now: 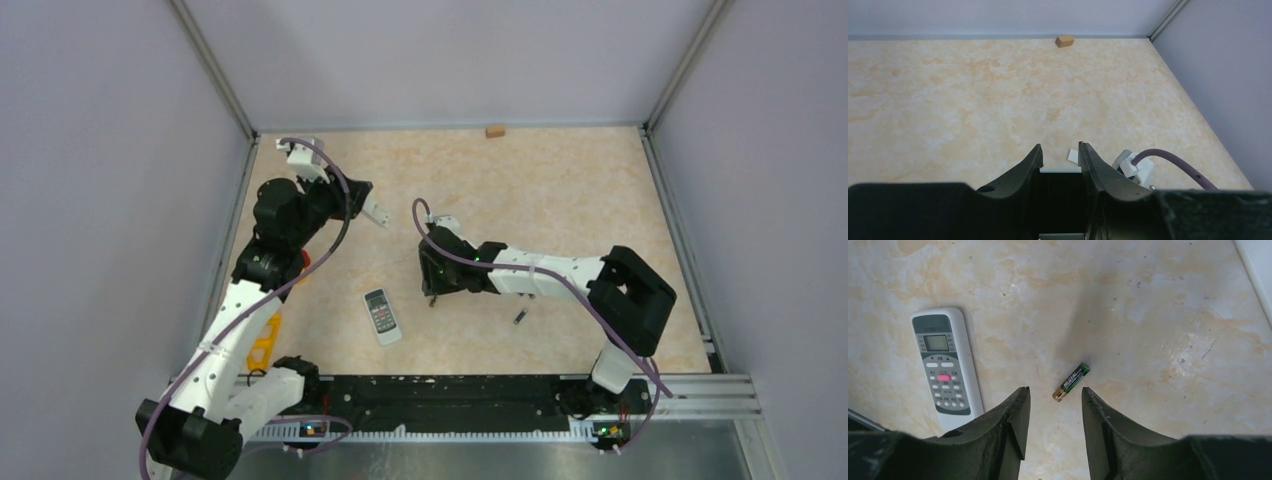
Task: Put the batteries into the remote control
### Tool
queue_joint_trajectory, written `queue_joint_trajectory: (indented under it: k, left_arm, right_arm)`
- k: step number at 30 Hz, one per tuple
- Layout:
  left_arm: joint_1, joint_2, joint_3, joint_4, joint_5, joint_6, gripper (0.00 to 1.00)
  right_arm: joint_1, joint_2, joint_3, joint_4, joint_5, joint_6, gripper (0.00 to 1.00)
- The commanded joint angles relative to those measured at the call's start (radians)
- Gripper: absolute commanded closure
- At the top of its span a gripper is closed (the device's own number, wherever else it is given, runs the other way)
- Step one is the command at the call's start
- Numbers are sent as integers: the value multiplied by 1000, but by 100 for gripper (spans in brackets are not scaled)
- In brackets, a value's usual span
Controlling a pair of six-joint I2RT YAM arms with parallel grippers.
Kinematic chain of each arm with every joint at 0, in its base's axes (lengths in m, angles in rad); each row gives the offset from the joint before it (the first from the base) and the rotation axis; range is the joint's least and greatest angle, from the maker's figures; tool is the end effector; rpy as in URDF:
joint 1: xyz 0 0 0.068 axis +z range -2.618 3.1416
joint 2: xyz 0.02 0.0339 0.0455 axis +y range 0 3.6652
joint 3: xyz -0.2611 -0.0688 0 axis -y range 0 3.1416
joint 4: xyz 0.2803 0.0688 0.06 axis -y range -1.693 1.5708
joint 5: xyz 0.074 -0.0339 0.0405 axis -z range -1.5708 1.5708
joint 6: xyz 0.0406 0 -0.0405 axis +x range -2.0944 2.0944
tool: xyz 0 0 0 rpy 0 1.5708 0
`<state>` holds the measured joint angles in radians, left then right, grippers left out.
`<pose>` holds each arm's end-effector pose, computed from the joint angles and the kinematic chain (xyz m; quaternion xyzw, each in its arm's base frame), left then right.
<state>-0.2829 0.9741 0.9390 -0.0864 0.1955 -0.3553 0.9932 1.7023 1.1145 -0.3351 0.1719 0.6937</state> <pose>0.2556 -0.0825 0.3658 0.0377 0.7470 -0.2763 0.6035 0.2185 0.3226 0.1759 -0.1139 0.9380 0.1828 0.2716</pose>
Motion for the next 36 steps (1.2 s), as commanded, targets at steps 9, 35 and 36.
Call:
queue_joint_trajectory:
  k: [9,35,36]
  left_arm:
    - [2,-51,8,74,67,21,100]
    - [2,-46,3,77,63,10,100]
    - [2,-45,4,77,65,9,100]
  right_arm:
    - [11,60,52,-21,63,29,48]
    - [31,157,95,-87,47,22,86]
    - [31,154,94,-92,53,18,90]
